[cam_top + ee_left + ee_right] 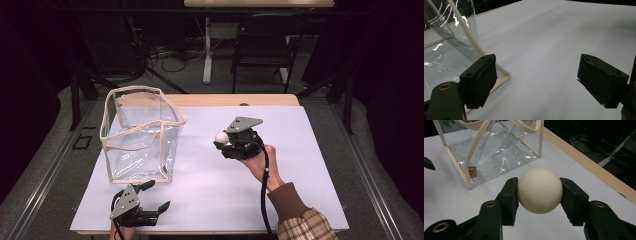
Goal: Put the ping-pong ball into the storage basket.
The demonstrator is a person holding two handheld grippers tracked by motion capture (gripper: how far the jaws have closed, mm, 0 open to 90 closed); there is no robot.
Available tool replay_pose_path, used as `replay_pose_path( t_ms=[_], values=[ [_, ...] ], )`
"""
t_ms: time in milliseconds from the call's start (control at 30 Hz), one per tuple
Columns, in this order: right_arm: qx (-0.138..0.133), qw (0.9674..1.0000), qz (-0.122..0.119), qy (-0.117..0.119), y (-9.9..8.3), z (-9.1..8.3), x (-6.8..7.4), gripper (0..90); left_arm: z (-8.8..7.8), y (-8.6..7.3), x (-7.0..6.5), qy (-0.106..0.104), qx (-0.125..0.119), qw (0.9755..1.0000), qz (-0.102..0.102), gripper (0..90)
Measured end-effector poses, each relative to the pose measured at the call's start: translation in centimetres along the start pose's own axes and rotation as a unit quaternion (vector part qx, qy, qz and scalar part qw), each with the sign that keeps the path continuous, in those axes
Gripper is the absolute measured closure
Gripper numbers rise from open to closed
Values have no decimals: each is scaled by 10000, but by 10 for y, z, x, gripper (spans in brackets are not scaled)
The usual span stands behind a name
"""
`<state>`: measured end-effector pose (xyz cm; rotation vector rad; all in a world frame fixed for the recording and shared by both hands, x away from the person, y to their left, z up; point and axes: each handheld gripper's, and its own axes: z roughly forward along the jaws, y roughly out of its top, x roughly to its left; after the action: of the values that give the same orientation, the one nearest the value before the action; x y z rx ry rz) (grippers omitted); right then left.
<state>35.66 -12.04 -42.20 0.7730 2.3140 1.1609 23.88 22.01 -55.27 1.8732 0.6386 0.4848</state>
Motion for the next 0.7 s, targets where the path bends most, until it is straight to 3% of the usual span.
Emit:
replay_pose_path(
  t_ms=[700],
  values=[
    [63, 9999, -152, -1, 19, 8, 1, 509, 0, 0, 0, 16, -8, 10000, 5, 161]
  ],
)
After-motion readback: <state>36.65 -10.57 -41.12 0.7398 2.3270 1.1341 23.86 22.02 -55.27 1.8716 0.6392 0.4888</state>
